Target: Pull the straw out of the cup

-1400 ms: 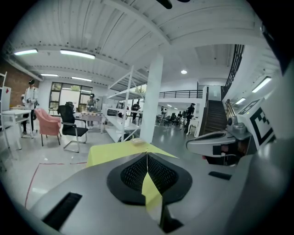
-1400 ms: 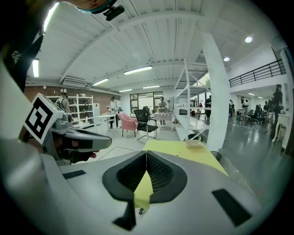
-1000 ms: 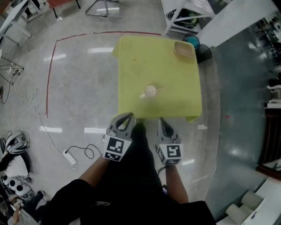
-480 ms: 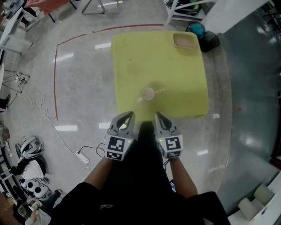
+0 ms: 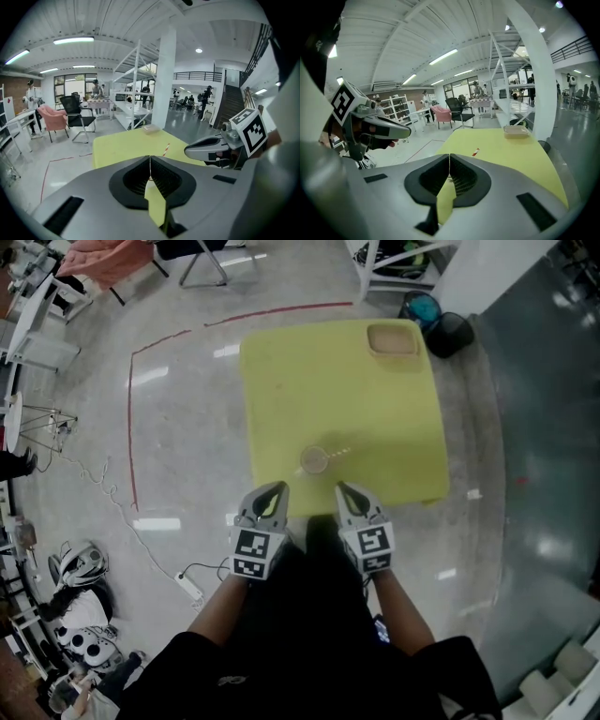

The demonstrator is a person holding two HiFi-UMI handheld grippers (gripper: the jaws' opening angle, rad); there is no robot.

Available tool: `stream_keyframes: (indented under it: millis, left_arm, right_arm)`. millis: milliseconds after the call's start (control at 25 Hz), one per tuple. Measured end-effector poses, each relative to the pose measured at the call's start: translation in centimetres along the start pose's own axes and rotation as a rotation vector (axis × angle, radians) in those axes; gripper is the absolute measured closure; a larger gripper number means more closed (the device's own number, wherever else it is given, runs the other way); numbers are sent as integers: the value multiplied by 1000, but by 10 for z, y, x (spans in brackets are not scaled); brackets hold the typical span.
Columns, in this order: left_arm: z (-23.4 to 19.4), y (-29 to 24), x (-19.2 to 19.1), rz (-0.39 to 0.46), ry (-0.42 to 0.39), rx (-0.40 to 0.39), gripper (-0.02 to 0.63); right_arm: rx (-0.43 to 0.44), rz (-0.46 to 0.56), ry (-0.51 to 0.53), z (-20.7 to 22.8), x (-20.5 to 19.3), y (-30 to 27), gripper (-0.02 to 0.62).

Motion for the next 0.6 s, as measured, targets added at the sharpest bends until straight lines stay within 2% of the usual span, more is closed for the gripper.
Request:
stream_keyframes:
  millis: [320, 600]
  left_arm:
    - [5, -22, -7, -23, 26, 9, 561]
    - [-3, -23, -11, -19, 54, 34, 561]
  right_arm:
    - [45, -44, 42, 15, -3, -19, 578]
    - [74, -76, 6, 18, -18, -40, 577]
Point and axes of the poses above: the fingertips, and each gripper's own axes: y backward along the fingers, z to its right, x out of its top, the point moved 3 cm from there along y, backward along the fingers, and after that the axes turned 3 degrees about y, right-handed, at the moved point
